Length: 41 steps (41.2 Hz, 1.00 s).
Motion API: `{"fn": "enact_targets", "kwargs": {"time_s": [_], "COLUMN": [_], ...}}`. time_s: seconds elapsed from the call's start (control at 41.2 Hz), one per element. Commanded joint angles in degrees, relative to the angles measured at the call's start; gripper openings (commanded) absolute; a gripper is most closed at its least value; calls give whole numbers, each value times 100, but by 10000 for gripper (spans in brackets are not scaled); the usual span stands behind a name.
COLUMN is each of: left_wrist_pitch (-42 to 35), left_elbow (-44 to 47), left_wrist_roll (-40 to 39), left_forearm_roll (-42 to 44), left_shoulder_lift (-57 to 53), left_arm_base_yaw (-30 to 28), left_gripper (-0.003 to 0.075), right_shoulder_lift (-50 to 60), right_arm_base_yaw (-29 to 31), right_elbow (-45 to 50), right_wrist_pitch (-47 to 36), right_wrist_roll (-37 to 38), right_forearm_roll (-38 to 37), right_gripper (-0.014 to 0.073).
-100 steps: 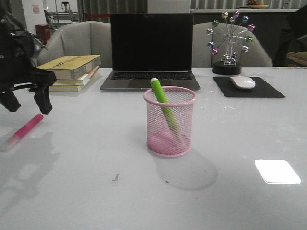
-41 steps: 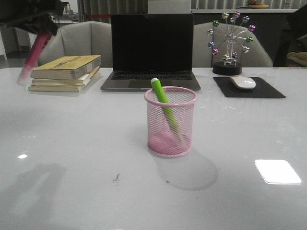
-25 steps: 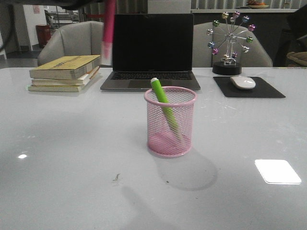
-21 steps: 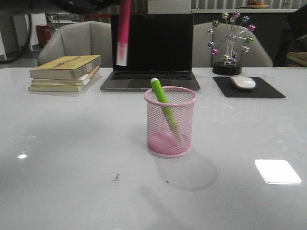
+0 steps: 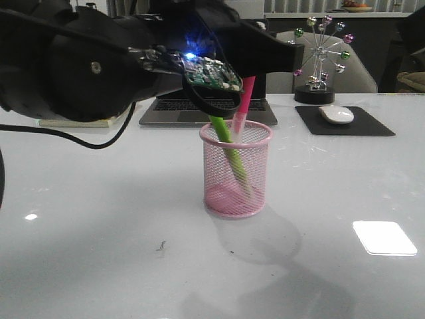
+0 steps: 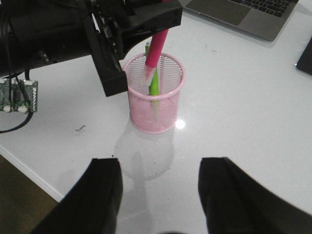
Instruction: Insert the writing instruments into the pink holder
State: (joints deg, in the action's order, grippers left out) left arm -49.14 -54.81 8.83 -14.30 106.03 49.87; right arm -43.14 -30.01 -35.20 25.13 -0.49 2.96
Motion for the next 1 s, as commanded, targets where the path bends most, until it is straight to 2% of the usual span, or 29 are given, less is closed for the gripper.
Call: {"fn": "enact_targets", "kwargs": {"time_s": [0.0, 0.073, 0.219, 0.34, 0.51, 0.583, 0.68, 0.753, 0.971], "left_wrist_pitch": [-332, -332, -332, -332, -330, -65, 631, 1493, 5107], "left_elbow": [-179, -179, -179, -179, -179, -179, -179, -179, -179], "left_wrist_roll": [-57, -57, -57, -57, 8, 187, 513, 593, 593], "left_forearm_roll": [-12, -12, -12, -12, -12, -12, -12, -12, 82], "left_shoulder_lift": [-264, -264, -264, -264, -343, -567, -1117, -1586, -3196], "left_arm_base_yaw": [8, 8, 8, 8, 8, 8, -2, -88, -740], "left_gripper": [94, 122, 279, 375, 392, 392, 392, 392, 392], "right_shoulder_lift": [49, 49, 49, 49, 49, 49, 49, 49, 49], "right_arm_base_yaw": [33, 33, 33, 33, 33, 33, 33, 33, 33], "right_elbow": [-171, -171, -171, -171, -171, -171, -171, -171, -171], "right_wrist_pitch": [-419, -419, -419, -419, -419, -419, -419, -419, -419], "right_wrist_roll": [-55, -55, -55, -55, -55, -55, -55, -55, -55], "right_forearm_roll": [-61, -61, -61, -61, -61, -61, -61, -61, -61], "right_gripper": [465, 465, 465, 465, 465, 465, 465, 465, 465]}}
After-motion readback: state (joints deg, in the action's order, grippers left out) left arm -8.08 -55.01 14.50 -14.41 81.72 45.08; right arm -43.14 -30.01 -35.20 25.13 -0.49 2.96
